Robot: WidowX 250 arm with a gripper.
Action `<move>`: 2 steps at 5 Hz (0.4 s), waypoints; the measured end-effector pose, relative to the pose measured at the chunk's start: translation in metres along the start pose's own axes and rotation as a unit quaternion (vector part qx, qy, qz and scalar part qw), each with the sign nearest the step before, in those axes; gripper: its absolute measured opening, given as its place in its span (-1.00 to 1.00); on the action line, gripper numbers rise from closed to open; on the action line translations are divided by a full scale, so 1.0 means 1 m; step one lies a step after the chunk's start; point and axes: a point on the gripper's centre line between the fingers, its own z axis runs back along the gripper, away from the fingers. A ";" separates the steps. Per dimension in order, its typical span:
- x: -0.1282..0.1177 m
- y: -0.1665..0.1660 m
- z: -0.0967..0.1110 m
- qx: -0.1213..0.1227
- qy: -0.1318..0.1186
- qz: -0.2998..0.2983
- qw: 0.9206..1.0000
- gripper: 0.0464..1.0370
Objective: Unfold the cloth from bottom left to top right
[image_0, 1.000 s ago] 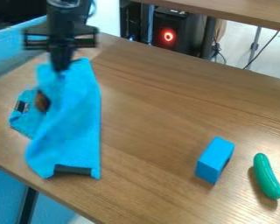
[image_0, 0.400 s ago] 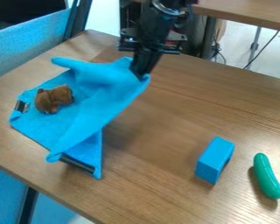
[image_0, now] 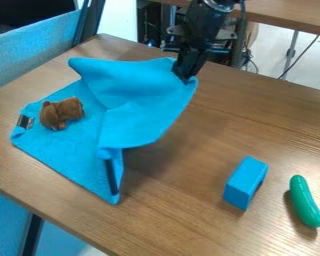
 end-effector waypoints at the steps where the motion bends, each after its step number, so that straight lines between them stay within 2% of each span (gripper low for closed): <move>1: 0.005 -0.021 0.000 -0.006 0.010 0.004 1.000 -0.99; 2: 0.004 -0.035 0.003 -0.014 0.016 0.004 1.000 -0.99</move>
